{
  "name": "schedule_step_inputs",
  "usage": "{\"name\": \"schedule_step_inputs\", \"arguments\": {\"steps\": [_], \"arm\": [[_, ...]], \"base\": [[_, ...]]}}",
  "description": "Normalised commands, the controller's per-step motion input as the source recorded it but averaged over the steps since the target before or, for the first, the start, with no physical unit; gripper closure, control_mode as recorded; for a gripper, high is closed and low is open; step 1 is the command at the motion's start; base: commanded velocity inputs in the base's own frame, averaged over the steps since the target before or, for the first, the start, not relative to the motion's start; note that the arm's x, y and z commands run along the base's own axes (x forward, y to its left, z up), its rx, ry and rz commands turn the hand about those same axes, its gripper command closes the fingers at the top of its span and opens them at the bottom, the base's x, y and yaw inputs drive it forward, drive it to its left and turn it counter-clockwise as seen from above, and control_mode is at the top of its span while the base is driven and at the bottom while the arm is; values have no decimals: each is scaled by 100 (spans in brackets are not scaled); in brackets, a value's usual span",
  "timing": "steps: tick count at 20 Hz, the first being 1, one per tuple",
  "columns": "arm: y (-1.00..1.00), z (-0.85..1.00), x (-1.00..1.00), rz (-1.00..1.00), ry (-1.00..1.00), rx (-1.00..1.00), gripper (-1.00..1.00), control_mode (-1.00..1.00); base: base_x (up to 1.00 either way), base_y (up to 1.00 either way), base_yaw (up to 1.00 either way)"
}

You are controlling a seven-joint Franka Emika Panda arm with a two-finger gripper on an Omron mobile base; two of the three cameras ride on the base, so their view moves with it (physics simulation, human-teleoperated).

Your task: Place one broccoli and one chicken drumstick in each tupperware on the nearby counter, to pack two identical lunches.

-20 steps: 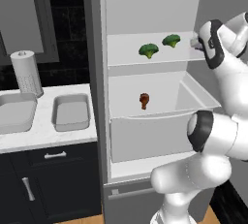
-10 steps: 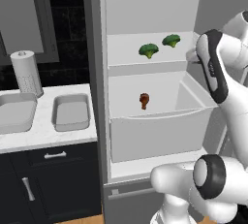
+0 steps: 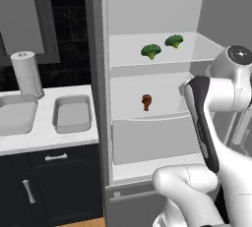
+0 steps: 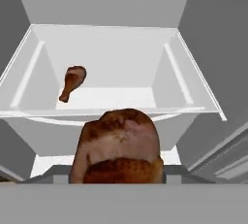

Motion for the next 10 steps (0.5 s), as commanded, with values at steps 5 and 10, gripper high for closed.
{"name": "schedule_step_inputs", "arguments": {"steps": [5, 10], "arm": [[6, -12, -86, -1, 0, 11, 100, -100], [0, 0, -22, -1, 0, 5, 100, -100]], "base": [[0, 0, 0], [0, 0, 0]]}}
